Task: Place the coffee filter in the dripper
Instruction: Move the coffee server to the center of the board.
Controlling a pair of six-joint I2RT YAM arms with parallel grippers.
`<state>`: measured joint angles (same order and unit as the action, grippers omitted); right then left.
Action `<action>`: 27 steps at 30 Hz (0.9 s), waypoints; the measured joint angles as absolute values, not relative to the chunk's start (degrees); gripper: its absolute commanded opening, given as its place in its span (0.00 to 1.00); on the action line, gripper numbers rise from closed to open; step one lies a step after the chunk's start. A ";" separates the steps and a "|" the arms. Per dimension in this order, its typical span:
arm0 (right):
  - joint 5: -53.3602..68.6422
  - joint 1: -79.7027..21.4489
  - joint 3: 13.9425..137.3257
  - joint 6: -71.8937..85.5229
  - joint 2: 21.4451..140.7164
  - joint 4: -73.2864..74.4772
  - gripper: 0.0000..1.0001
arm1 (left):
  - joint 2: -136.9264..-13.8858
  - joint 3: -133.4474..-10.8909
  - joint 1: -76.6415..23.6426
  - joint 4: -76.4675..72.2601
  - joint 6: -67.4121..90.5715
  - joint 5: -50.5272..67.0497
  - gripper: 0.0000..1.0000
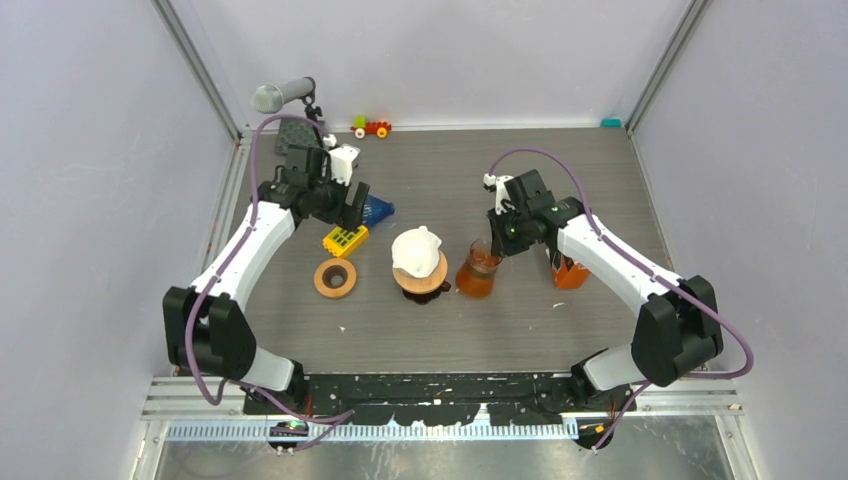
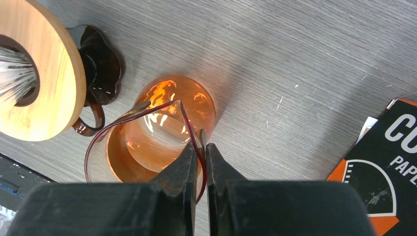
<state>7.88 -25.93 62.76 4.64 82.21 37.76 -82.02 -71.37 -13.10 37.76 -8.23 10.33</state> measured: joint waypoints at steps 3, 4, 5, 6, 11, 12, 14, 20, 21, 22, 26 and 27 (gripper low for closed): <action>8.16 -26.15 62.76 4.40 81.60 37.87 0.07 | -84.82 -71.46 -13.10 34.52 -8.21 10.31 0.87; 8.12 -26.17 62.76 4.29 81.34 37.87 0.06 | -85.93 -71.55 -13.10 33.67 -8.21 10.28 0.86; 8.08 -26.20 62.76 4.14 81.14 37.91 0.06 | -87.29 -71.85 -13.10 33.06 -8.19 10.28 0.86; 8.01 -26.20 62.76 3.95 80.99 38.02 0.06 | -88.49 -72.12 -13.10 32.56 -8.16 10.26 0.86; 6.37 -26.22 62.74 2.59 80.86 39.13 0.06 | -92.31 -72.99 -13.10 30.68 -7.88 10.11 0.85; 6.02 -26.22 62.72 2.37 80.86 39.16 0.06 | -92.49 -72.99 -13.10 30.50 -7.86 10.04 0.85; 5.13 -26.22 62.59 1.80 80.86 39.09 0.07 | -92.51 -72.99 -13.10 30.28 -7.88 9.74 0.85; 3.64 -26.22 62.17 1.04 80.88 39.09 0.15 | -92.33 -72.82 -13.10 31.55 -9.17 7.99 0.86; 3.53 -26.22 62.11 0.95 80.88 39.07 0.17 | -92.12 -72.40 -13.10 31.81 -9.56 7.68 0.86; 3.51 -26.22 62.08 0.91 80.88 39.07 0.20 | -91.77 -71.79 -13.10 32.01 -10.00 7.31 0.86; 3.55 -26.22 62.06 0.73 80.88 38.94 0.37 | -88.25 -66.43 -13.10 34.06 -12.99 6.44 0.86; 3.62 -26.22 62.06 0.71 80.88 38.83 0.44 | -86.87 -64.69 -13.10 34.59 -14.13 6.48 0.86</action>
